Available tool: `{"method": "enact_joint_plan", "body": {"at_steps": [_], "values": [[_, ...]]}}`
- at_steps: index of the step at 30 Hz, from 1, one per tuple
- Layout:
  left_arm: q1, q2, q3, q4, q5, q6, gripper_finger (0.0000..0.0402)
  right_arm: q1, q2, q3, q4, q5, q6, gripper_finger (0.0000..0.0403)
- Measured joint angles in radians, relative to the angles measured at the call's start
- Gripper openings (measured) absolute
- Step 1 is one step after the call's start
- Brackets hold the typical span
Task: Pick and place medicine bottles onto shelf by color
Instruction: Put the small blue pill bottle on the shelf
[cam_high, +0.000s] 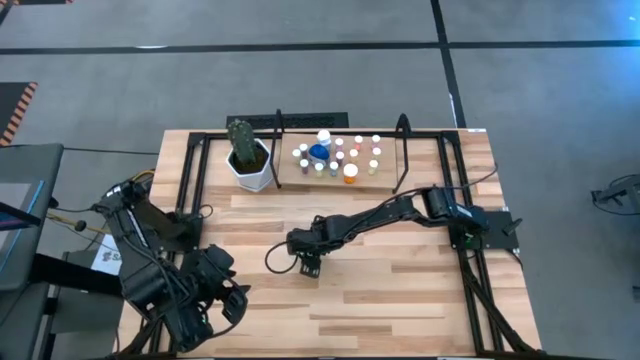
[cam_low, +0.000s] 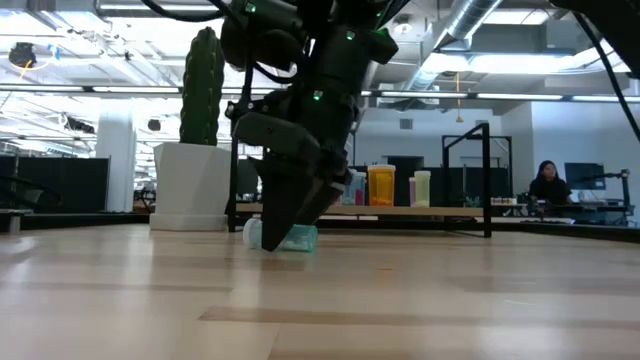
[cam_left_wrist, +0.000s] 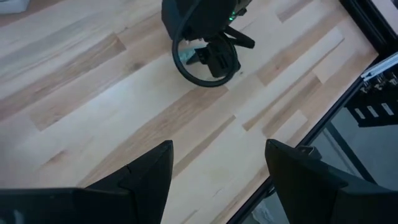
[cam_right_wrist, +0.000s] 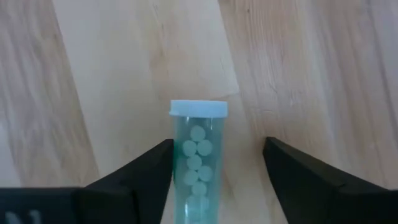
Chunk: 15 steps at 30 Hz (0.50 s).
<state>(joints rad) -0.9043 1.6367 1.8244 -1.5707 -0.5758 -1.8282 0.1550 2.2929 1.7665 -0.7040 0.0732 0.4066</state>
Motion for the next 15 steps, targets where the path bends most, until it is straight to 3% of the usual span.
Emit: {"method": "enact_joint_plan", "body": {"at_steps": [10,15], "values": [[0.0,0.0,0.0,0.0,0.0,-0.012,0.024,-0.007,-0.004,0.008,-0.057,-0.008,-0.012,0.0182],[0.001,0.0,0.0,0.0,-0.009,-0.016,0.024,-0.018,-0.001,0.119,-0.222,-0.062,-0.109,0.0143]]}}
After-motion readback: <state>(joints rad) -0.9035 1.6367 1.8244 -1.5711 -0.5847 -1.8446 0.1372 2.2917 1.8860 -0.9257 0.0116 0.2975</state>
